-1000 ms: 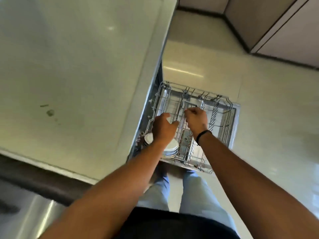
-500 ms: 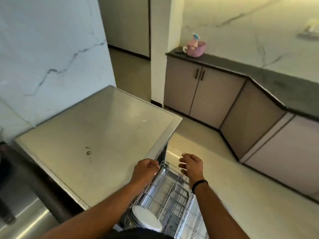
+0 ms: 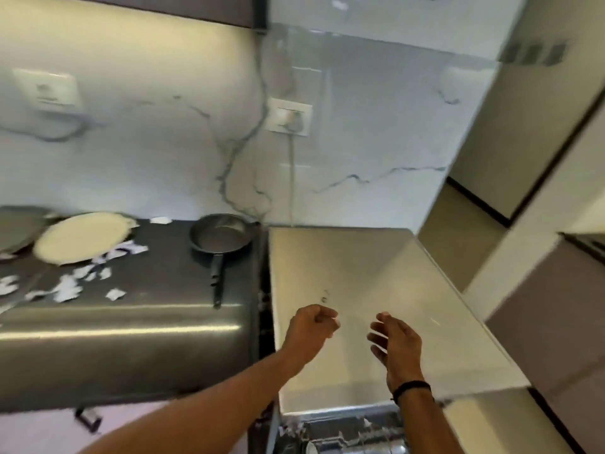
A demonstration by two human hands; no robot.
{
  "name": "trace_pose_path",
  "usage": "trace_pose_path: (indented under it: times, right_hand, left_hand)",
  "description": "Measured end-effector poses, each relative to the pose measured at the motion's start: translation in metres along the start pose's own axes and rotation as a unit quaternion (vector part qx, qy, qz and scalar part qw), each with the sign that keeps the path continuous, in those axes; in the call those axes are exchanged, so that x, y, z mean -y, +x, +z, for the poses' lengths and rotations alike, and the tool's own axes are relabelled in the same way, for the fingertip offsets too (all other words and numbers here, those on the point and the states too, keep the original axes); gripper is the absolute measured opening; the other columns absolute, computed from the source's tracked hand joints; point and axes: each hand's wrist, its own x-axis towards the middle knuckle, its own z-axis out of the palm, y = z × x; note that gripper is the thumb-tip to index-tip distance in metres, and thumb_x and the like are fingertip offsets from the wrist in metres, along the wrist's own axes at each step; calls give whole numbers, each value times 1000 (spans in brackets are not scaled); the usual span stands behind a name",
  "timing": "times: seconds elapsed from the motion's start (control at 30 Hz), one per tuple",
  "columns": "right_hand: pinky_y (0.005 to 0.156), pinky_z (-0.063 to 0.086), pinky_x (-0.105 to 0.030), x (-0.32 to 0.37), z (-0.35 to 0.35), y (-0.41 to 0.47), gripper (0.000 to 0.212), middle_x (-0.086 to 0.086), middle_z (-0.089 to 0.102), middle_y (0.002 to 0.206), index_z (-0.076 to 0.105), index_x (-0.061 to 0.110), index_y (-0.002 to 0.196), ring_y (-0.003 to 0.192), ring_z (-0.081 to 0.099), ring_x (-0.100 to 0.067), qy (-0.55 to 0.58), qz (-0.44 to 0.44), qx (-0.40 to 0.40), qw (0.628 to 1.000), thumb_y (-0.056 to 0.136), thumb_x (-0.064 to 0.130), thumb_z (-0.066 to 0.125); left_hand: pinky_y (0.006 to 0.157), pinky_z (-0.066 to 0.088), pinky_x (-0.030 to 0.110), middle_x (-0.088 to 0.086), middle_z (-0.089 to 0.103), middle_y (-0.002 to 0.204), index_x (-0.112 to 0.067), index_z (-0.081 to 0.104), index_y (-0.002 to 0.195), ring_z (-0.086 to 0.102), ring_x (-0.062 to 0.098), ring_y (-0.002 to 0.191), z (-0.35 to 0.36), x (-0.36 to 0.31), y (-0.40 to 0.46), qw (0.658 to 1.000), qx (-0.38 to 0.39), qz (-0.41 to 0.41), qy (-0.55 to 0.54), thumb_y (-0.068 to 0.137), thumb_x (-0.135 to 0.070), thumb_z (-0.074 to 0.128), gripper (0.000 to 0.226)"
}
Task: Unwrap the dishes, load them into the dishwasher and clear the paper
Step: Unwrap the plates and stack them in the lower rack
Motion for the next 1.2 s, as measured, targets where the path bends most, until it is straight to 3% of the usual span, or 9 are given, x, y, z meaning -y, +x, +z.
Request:
trace_pose_path:
  times: [0.1, 0.2, 0.33, 0.5, 0.7, 0.87, 1.2]
  right_hand:
    - [67, 49, -33, -5, 60, -5, 14, -12, 70, 90, 70, 8, 99, 76, 64, -26, -27, 5, 82, 996, 98, 19, 62]
    - [66, 49, -33, -10, 123, -16, 14, -13, 70, 90, 70, 8, 99, 76, 64, -26, -65, 1, 167, 984, 97, 20, 62]
    - [59, 49, -30, -15, 204, -36, 17, -11, 68, 81, 70, 5, 94, 68, 61, -22, -107, -24, 251, 962, 97, 21, 63]
    - [47, 45, -25, -25, 302, -65, 17, -10, 64, 79, 68, 3, 97, 60, 57, -18, -138, -28, 324, 935, 98, 19, 63]
    - [48, 45, -26, -73, 438, -102, 17, -12, 64, 86, 67, 4, 97, 62, 58, -18, -192, -7, 368, 910, 98, 21, 64]
    - [52, 45, -28, -110, 538, -141, 16, -11, 63, 87, 67, 3, 107, 66, 57, -19, -248, 21, 402, 881, 99, 16, 61]
    - [58, 46, -30, -131, 632, -134, 7, -16, 58, 88, 61, 5, 98, 64, 55, -20, -235, 89, 341, 906, 100, 11, 58]
  left_hand:
    - [70, 54, 23, -1, 74, 94, -21, 68, 105, 68, 11, 82, -58, 7, -11, 996, -89, -9, 6, 93, -18, 68, 12]
    - [60, 52, 20, 0, 72, 87, -17, 69, 102, 65, 11, 73, -119, 14, -25, 983, -182, -18, -25, 91, -15, 70, 11]
    - [50, 45, 19, 3, 69, 81, -10, 69, 102, 61, 12, 66, -199, 24, -36, 962, -263, -23, -72, 89, -8, 69, 14]
    - [50, 46, 26, 3, 67, 75, -13, 68, 96, 63, 13, 65, -299, 49, -41, 934, -339, -28, -112, 88, -10, 71, 9]
    - [50, 44, 27, 5, 67, 74, -10, 69, 94, 61, 15, 64, -418, 78, -29, 912, -375, -29, -163, 88, -8, 71, 7]
    - [57, 50, 28, 7, 73, 89, -14, 69, 101, 68, 17, 74, -511, 100, -6, 900, -388, -52, -191, 92, -13, 67, 10]
    - [54, 47, 29, 10, 68, 82, -9, 67, 97, 63, 21, 66, -608, 116, 71, 874, -383, -101, -280, 90, -7, 65, 8]
